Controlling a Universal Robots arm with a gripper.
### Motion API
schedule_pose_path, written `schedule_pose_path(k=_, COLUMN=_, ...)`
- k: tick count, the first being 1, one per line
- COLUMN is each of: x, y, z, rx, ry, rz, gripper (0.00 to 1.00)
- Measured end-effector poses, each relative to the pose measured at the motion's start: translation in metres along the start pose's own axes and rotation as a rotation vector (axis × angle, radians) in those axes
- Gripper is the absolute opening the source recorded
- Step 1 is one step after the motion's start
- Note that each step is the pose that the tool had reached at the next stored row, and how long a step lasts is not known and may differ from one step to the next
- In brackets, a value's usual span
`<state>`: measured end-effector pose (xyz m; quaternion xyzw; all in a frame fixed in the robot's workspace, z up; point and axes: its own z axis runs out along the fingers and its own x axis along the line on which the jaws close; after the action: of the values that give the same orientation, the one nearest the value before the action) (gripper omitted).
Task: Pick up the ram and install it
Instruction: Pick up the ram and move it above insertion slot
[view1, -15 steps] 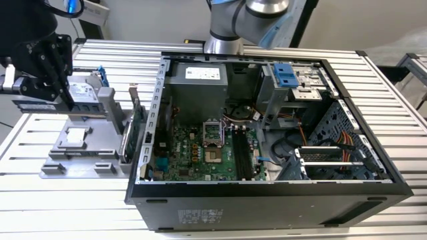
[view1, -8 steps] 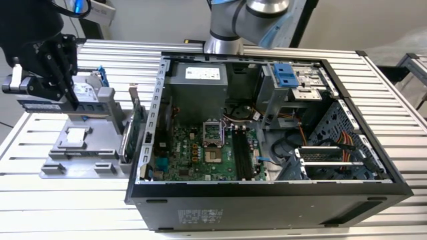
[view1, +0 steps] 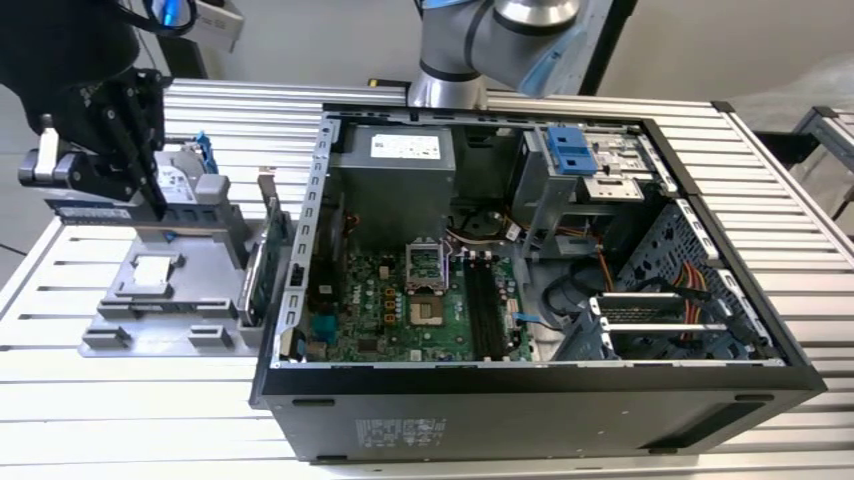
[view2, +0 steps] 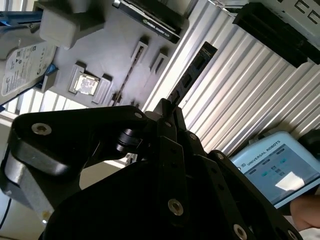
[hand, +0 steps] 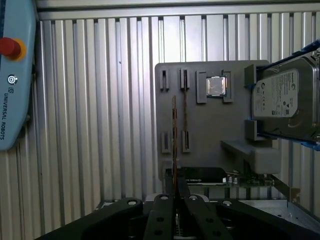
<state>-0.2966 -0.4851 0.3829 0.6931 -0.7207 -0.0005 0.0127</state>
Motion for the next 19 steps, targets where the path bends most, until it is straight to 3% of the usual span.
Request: schedule_pose_path(k=19, x=-0.0025, y=-0.0205, z=-0.0004, rx=0.0, ry=0.0, rz=0.0, gripper=0.0)
